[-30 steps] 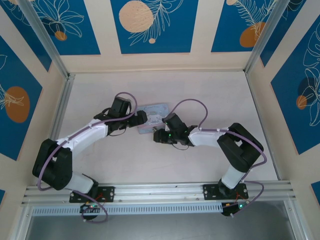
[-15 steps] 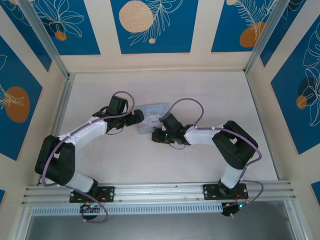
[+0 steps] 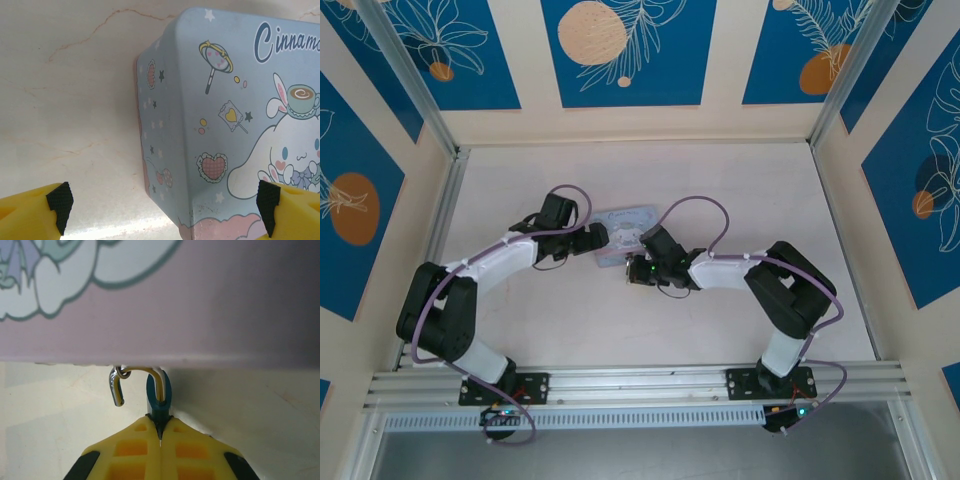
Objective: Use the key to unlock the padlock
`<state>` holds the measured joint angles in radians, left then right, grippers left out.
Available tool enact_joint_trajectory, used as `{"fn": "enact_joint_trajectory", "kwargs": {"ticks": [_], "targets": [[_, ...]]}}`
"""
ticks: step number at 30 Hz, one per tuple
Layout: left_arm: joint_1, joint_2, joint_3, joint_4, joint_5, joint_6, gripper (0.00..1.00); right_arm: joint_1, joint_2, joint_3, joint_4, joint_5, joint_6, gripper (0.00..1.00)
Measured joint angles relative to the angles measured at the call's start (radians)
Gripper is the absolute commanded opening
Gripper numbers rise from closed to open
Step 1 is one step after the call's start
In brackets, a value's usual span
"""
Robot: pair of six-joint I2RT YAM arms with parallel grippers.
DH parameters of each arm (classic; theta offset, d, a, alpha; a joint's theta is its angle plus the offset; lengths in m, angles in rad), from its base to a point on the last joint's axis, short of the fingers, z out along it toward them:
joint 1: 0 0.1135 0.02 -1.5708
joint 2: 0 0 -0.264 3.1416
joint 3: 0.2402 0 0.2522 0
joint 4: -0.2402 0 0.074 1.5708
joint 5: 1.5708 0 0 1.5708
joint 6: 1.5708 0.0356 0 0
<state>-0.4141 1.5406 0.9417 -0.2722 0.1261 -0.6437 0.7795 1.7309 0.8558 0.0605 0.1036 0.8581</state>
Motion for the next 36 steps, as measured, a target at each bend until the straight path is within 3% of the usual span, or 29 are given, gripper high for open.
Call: {"fn": "enact_joint_trajectory", "kwargs": {"ticks": [20, 23, 25, 36], "targets": [[-0.04, 0.0, -0.021, 0.007, -0.064, 0.0, 0.97, -0.076, -0.101, -0.182, 0.138, -0.029, 0.182, 0.0], [-0.053, 0.002, -0.023, 0.02, -0.069, 0.0, 0.97, -0.08, -0.112, -0.192, 0.165, -0.035, 0.201, 0.16], [-0.057, 0.004, -0.024, 0.026, -0.072, 0.0, 0.97, -0.08, -0.117, -0.199, 0.183, -0.04, 0.21, 0.2], [-0.063, 0.028, -0.024, 0.055, -0.075, 0.0, 0.97, -0.08, -0.08, -0.234, 0.33, -0.085, 0.209, 0.25]]}}
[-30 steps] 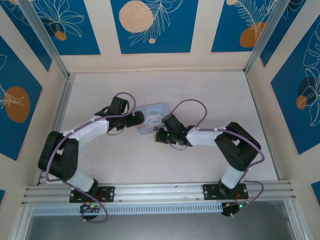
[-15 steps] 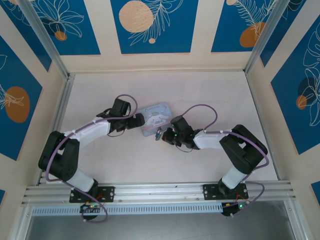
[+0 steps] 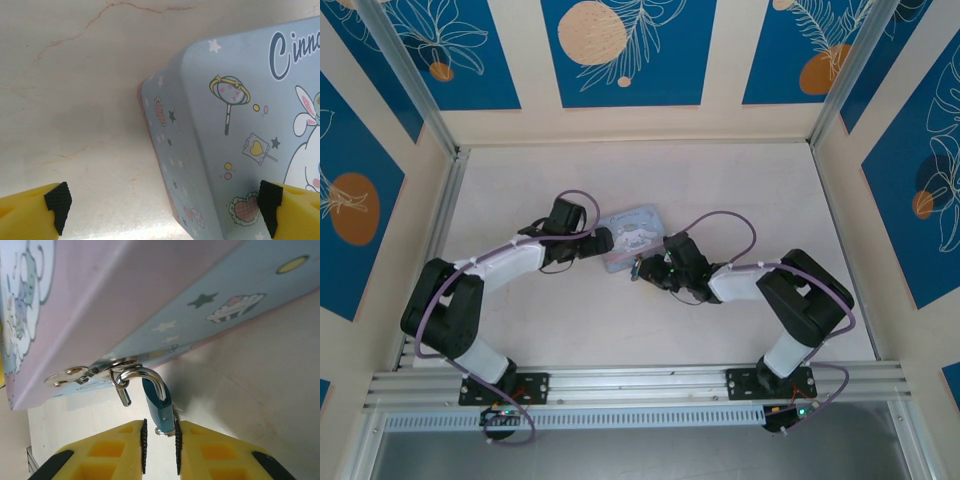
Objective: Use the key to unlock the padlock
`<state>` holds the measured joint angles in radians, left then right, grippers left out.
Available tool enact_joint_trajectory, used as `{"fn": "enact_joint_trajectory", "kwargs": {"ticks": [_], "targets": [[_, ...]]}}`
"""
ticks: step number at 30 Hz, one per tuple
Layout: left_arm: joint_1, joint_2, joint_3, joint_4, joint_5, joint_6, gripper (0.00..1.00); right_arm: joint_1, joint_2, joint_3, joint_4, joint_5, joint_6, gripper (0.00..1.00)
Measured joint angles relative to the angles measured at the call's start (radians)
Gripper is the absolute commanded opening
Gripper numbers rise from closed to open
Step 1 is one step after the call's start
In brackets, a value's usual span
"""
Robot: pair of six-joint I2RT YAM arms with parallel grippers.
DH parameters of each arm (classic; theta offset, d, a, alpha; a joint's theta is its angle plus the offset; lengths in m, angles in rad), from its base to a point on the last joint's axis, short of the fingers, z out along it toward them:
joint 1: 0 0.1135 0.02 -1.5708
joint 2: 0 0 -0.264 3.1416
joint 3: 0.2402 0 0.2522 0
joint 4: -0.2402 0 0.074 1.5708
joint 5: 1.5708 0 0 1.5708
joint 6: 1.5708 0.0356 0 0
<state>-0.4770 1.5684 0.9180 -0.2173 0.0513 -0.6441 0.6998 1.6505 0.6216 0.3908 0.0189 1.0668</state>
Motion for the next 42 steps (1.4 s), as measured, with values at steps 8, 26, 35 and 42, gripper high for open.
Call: {"fn": "enact_joint_trajectory", "kwargs": {"ticks": [8, 26, 35, 42], "targets": [[0.0, 0.005, 0.0, 0.012, 0.0, 0.0, 0.97, 0.006, 0.064, 0.0, 0.064, 0.001, 0.003, 0.25], [0.0, 0.007, -0.001, 0.019, 0.0, -0.004, 0.97, 0.03, 0.113, -0.002, 0.18, 0.055, 0.033, 0.15], [-0.002, 0.007, -0.015, 0.045, 0.0, -0.019, 0.97, 0.033, 0.12, -0.032, 0.253, 0.09, 0.077, 0.0], [-0.013, 0.007, -0.026, 0.063, -0.012, -0.042, 0.97, 0.029, 0.12, -0.07, 0.324, 0.106, 0.122, 0.0]]}}
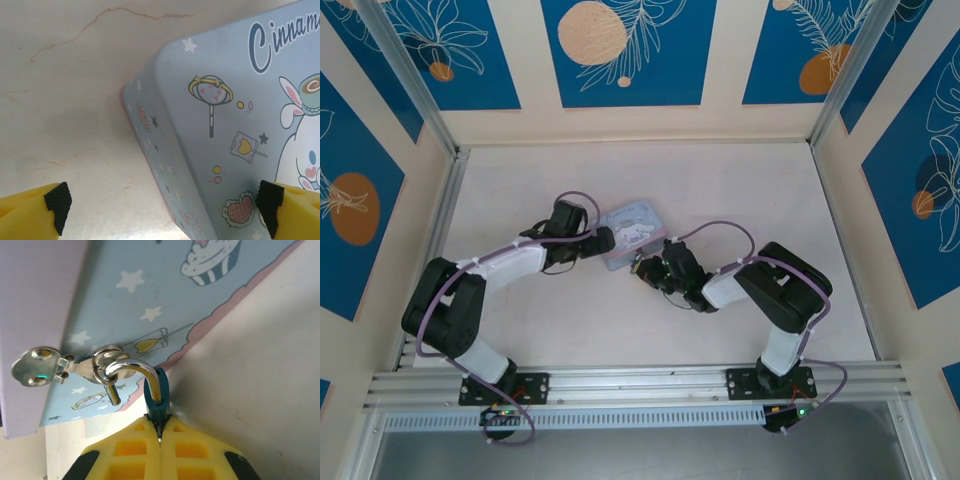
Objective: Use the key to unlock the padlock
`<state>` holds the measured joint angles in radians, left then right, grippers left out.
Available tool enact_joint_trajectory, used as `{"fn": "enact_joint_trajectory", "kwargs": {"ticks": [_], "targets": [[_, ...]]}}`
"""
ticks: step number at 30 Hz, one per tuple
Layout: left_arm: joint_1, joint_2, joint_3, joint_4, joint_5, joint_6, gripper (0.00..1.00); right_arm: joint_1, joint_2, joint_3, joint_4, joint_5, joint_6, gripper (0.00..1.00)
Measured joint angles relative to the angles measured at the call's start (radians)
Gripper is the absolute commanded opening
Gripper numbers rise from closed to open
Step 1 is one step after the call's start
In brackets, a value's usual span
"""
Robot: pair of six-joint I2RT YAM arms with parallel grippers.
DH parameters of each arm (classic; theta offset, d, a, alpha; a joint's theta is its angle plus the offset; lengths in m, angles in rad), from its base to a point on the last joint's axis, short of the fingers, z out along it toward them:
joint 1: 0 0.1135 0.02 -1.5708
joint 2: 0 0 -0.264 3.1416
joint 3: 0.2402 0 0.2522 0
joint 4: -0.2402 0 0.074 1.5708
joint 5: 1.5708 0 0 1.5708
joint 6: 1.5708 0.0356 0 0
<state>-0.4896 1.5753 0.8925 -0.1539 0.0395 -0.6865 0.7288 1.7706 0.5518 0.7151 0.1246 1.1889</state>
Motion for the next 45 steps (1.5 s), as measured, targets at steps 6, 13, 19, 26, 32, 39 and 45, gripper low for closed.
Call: {"fn": "enact_joint_trajectory", "kwargs": {"ticks": [6, 13, 19, 26, 32, 39, 45], "targets": [[-0.022, 0.003, -0.013, 0.034, -0.021, -0.021, 0.97, -0.021, 0.0, -0.024, 0.046, -0.005, 0.05, 0.0], [-0.029, 0.011, -0.024, 0.071, -0.025, -0.041, 0.97, -0.053, 0.0, -0.025, 0.077, -0.017, 0.106, 0.0], [-0.031, 0.019, -0.024, 0.084, -0.025, -0.045, 0.97, -0.119, 0.0, -0.025, 0.078, -0.018, 0.14, 0.0], [-0.031, 0.021, -0.024, 0.088, -0.025, -0.048, 0.97, -0.199, -0.068, -0.059, 0.037, -0.017, 0.142, 0.0], [-0.032, 0.021, -0.02, 0.085, -0.026, -0.048, 0.97, -0.346, -0.259, -0.144, -0.087, -0.024, 0.096, 0.0], [-0.032, 0.009, -0.008, 0.043, -0.044, -0.043, 1.0, -0.519, -0.475, -0.154, -0.299, -0.072, 0.006, 0.38], [-0.033, -0.048, 0.02, -0.096, -0.096, -0.003, 1.0, -0.523, -0.612, -0.152, -0.484, -0.131, -0.087, 0.83]]}}
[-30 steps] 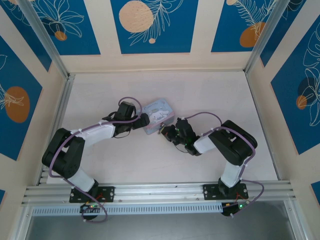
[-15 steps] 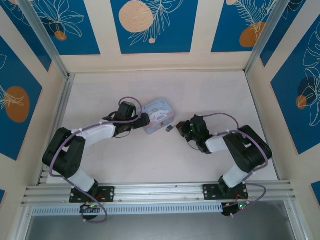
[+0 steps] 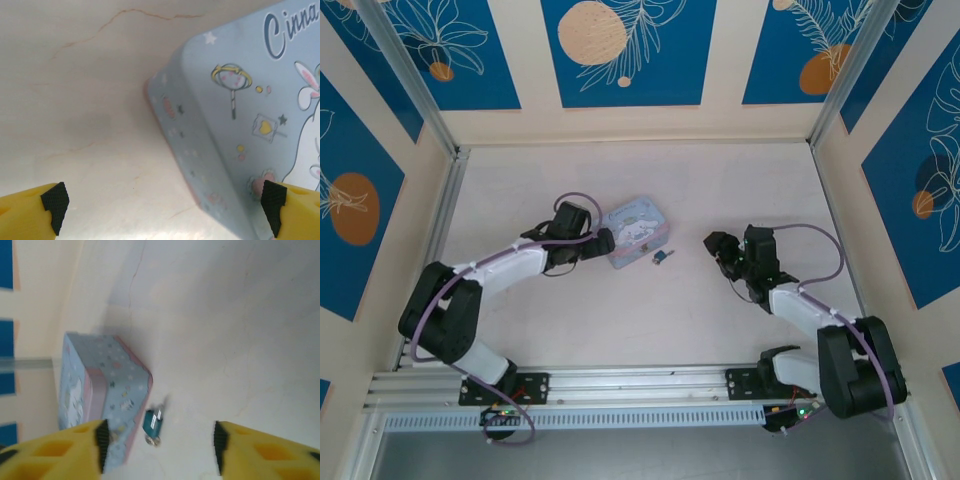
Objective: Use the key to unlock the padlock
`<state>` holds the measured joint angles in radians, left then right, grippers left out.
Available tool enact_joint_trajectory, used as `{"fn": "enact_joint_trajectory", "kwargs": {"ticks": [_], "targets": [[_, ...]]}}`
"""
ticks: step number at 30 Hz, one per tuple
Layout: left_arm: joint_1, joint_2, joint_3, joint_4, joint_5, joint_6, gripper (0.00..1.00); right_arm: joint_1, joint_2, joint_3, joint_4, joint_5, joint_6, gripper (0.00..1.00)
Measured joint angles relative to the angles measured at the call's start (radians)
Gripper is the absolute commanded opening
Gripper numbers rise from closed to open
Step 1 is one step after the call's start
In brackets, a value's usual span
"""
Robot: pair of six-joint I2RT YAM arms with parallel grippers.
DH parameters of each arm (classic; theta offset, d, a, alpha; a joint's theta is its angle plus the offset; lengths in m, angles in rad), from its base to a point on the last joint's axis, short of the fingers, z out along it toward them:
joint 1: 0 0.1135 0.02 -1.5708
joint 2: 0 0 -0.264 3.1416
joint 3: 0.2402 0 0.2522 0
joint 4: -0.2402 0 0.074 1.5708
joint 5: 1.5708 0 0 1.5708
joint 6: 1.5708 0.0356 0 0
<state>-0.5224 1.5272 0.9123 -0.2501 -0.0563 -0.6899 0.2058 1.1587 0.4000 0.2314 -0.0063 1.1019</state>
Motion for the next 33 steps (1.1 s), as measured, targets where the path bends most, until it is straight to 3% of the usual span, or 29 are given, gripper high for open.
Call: {"fn": "enact_joint_trajectory", "kwargs": {"ticks": [1, 9, 14, 16, 19, 23, 33], "targets": [[0.0, -0.018, 0.009, -0.03, -0.012, 0.014, 1.0, 0.0, -0.024, 0.0, -0.034, -0.007, -0.017, 1.0], [0.0, -0.237, 0.048, -0.143, -0.164, 0.115, 1.0, -0.033, -0.249, 0.06, -0.364, 0.018, -0.178, 0.99], [0.001, -0.399, 0.019, -0.147, -0.32, 0.19, 1.0, -0.132, -0.301, 0.209, -0.529, 0.133, -0.261, 1.0], [0.002, -0.482, -0.038, -0.113, -0.399, 0.235, 1.0, -0.158, -0.301, 0.245, -0.537, 0.238, -0.303, 1.0], [0.006, -0.59, -0.164, -0.005, -0.502, 0.326, 1.0, -0.167, -0.296, 0.239, -0.5, 0.365, -0.393, 1.0], [0.044, -0.66, -0.32, 0.14, -0.582, 0.454, 1.0, -0.185, -0.238, 0.209, -0.389, 0.446, -0.542, 1.0], [0.26, -0.543, -0.489, 0.48, -0.506, 0.642, 1.0, -0.2, 0.061, 0.031, 0.105, 0.477, -0.749, 1.0]]}}
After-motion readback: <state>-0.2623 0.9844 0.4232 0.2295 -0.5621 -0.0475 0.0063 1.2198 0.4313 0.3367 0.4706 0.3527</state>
